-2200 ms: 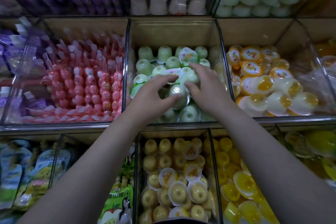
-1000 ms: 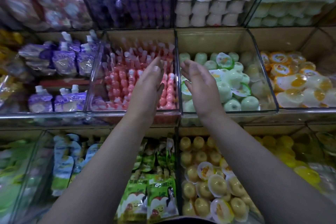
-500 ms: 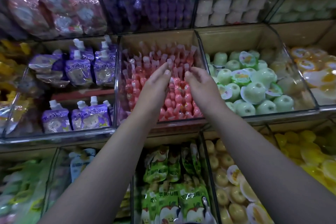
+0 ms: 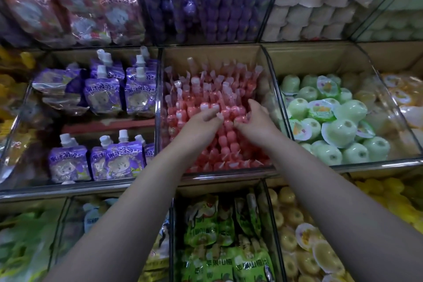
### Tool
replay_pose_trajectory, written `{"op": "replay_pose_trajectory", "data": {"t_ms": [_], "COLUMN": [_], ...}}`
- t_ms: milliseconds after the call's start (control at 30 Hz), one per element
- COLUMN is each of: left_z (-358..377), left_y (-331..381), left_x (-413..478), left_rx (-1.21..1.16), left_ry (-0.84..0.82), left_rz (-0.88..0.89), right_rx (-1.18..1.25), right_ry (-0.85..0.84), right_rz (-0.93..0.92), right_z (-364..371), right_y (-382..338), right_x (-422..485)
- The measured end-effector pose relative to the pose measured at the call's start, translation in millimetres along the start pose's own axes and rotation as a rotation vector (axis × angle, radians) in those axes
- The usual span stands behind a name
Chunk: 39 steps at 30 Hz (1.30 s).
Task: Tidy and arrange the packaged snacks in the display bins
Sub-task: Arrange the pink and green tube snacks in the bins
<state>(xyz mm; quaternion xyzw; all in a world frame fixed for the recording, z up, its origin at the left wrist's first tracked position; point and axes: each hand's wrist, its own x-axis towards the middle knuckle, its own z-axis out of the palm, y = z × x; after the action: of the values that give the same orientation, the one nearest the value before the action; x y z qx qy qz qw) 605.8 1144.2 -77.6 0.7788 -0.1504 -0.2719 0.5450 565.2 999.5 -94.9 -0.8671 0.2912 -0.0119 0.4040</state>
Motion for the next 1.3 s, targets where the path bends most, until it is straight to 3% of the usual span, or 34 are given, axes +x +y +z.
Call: {"op": "replay_pose_trajectory", "data": {"t_ms": [200,367,500,667,767,867,933,1000,1067,1167,1300], "left_z": [2,4,4,5,-3,-17,-19,-17,-16,-18,-16], "left_y": [0,-8,-9,-6,0,-3,-5,-5,-6,-11,-20], "left_x": [4,2,3,3,8,20,22,23,22,16,4], "left_rx": [0.472,0.538,0.563,0.684,0.880,1.211,1.323,1.414,1.457,1.410,1.310], "left_ry": [-0.056,-0.068,-0.093,-0.161,-0.135,-0.130,-0.178,-0.210,-0.196,-0.155,-0.062], "left_rz": [0.118,0.144,0.160,0.210,0.296,0.300,0.204,0.137,0.077,0.009,0.134], "right_rx": [0.104,0.190,0.180,-0.004,-0.277,-0.630,-0.799,-0.978,-1.084,-1.085,-1.022], "right_ry": [0.164,0.161,0.265,0.213,0.220,-0.028,-0.165,-0.151,-0.128,-0.110,-0.037], "right_rz": [-0.038,0.004,-0.116,-0.133,-0.478,-0.683,-0.663,-0.662,-0.548,-0.390,-0.557], "right_z": [-3,2,-3,7,8,10,9,7,2,0,4], "right_y": [3,5,0,1,-9,-11,-8,-2,4,6,4], "right_x": [1,2,0,4,-1,-1,5,11,15,15,8]}}
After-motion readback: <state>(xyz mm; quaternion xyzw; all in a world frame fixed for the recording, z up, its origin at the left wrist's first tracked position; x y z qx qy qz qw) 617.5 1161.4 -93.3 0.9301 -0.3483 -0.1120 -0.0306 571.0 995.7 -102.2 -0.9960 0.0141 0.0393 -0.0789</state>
